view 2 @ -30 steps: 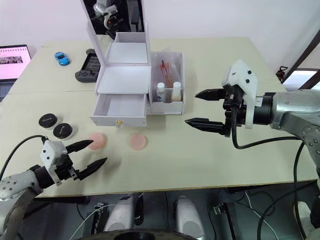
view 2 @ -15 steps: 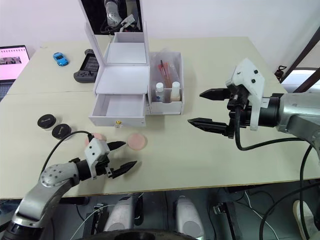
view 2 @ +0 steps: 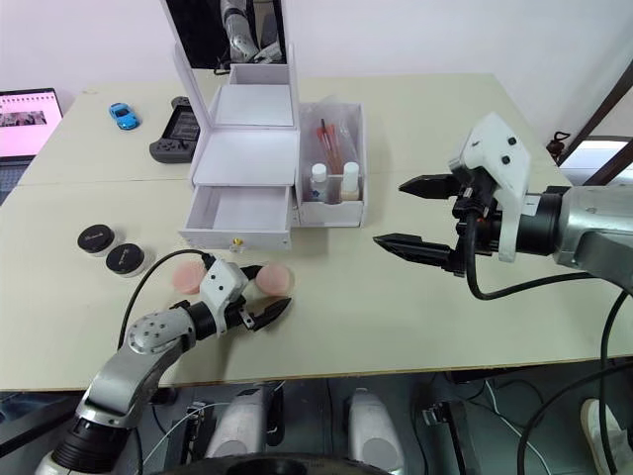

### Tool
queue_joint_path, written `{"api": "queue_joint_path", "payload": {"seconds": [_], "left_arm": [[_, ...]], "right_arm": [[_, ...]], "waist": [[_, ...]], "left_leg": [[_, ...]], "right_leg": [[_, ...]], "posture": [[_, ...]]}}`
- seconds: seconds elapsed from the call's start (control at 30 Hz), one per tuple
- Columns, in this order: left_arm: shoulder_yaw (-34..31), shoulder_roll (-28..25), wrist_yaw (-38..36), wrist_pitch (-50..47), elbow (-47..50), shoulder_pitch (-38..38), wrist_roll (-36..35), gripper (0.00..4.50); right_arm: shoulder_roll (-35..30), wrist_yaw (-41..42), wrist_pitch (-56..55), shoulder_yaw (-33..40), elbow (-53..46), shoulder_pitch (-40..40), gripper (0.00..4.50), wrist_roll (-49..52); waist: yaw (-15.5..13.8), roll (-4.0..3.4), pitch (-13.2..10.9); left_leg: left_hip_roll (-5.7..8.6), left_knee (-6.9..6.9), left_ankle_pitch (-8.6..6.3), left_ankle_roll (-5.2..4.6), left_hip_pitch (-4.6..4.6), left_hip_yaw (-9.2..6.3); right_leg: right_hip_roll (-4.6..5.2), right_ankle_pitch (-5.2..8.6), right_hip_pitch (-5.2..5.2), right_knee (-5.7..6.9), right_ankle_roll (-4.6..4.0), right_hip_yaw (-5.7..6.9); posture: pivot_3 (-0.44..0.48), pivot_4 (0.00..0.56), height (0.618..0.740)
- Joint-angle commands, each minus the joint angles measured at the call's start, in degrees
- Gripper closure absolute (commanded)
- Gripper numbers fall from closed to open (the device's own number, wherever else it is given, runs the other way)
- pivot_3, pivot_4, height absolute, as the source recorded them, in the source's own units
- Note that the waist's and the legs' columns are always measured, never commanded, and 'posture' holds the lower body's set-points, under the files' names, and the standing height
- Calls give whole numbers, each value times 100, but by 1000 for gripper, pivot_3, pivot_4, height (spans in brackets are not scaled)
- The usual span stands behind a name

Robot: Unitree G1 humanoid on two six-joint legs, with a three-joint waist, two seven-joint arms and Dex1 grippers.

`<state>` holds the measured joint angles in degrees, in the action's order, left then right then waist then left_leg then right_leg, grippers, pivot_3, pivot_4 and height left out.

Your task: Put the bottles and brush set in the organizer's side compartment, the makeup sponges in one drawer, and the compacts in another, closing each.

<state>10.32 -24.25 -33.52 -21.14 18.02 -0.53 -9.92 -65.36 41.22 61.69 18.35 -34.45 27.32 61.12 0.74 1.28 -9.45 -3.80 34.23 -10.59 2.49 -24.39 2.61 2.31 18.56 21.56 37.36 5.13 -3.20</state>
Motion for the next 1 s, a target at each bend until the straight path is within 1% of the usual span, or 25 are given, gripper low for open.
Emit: {"api": "queue_joint_path", "payload": {"seconds": [0.03, 0.1, 0.2, 0.27, 0.3, 0.43, 0.67, 0.77, 0.83, 0.9, 0.93, 1.0], "left_arm": [[47, 113, 162, -7, 90, -110, 113, 13], [70, 174, 206, -65, 102, -159, 124, 13], [111, 270, 273, -145, 131, -222, 152, 772], [123, 301, 290, -181, 138, -259, 154, 1736], [120, 308, 291, -191, 145, -272, 145, 1825], [-44, 161, 117, -241, 339, -193, -22, 1825], [-558, -659, -830, -180, 978, 189, -744, 1825], [-824, -876, -1135, -169, 1159, 217, -1141, 1825], [-1035, -1103, -1575, -107, 1430, 260, -1571, 1825], [-1243, -1429, -2068, -420, 1837, 224, -2327, 1825], [-1337, -1534, -2134, -589, 1982, 135, -2638, 1825], [-1579, -1698, -2044, -1003, 2155, -258, -3350, 1825]], "right_arm": [[-141, -46, 4, 149, -37, 148, 0, 99], [-165, -53, 4, 143, -20, 160, 0, 114], [-182, -59, -7, 122, -3, 177, 0, 127], [-186, -56, -21, 96, 14, 191, 0, 120], [-185, -52, -29, 81, 23, 203, 0, 116], [-147, 49, -123, -63, 94, 277, 0, 31], [-10, 303, -415, -427, 302, 412, 0, -237], [60, 366, -489, -524, 345, 455, 0, -295], [110, 398, -526, -593, 365, 491, 0, -343], [136, 453, -561, -641, 391, 509, 0, -395], [143, 477, -573, -656, 406, 517, 0, -418], [167, 510, -606, -702, 448, 561, 0, -477]], "waist": [[0, 0, 0], [0, 0, 0], [-1, 0, 0], [-2, 0, 0], [-3, 0, 0], [1, 0, 0], [21, 0, 0], [6, -1, 0], [6, 0, -1], [8, 0, -1], [9, 0, -1], [-4, -1, -1]], "left_leg": [[0, 0, 0, 0, 0, 0], [0, 0, 0, 0, 0, 0], [0, 0, 0, 0, 0, -1], [0, 0, 0, 0, 0, -1], [0, 0, 0, 0, 0, -1], [1, 1, 0, 0, 0, -1], [-3, -3, 0, 0, 0, -1], [-2, -3, 0, 0, 0, 0], [-2, -1, 0, 0, 0, 1], [-2, -1, 0, 0, -1, 3], [-3, -1, 0, 0, -2, 2], [-4, -1, 0, 0, 0, 2]], "right_leg": [[0, 0, 0, 0, 0, 0], [0, -1, 0, 0, 1, 0], [-1, -1, 0, 1, 1, 1], [-1, -1, -1, 1, 2, 0], [-1, -1, -1, 1, 2, 0], [-1, -1, -1, 1, 3, 0], [-1, 4, 3, 1, -8, 1], [2, 7, 2, 1, -13, 1], [5, 7, 1, 0, -13, 2], [7, 7, 2, -2, -13, 1], [7, 7, 2, -2, -13, 1], [9, 7, 1, -2, -13, 1]], "posture": [[0, 150, 740], [0, 150, 740], [0, 150, 740], [0, 150, 740], [0, 150, 740], [0, 150, 740], [0, 150, 740], [0, 150, 740], [0, 150, 740], [0, 150, 740], [0, 150, 740], [0, 150, 740]]}}
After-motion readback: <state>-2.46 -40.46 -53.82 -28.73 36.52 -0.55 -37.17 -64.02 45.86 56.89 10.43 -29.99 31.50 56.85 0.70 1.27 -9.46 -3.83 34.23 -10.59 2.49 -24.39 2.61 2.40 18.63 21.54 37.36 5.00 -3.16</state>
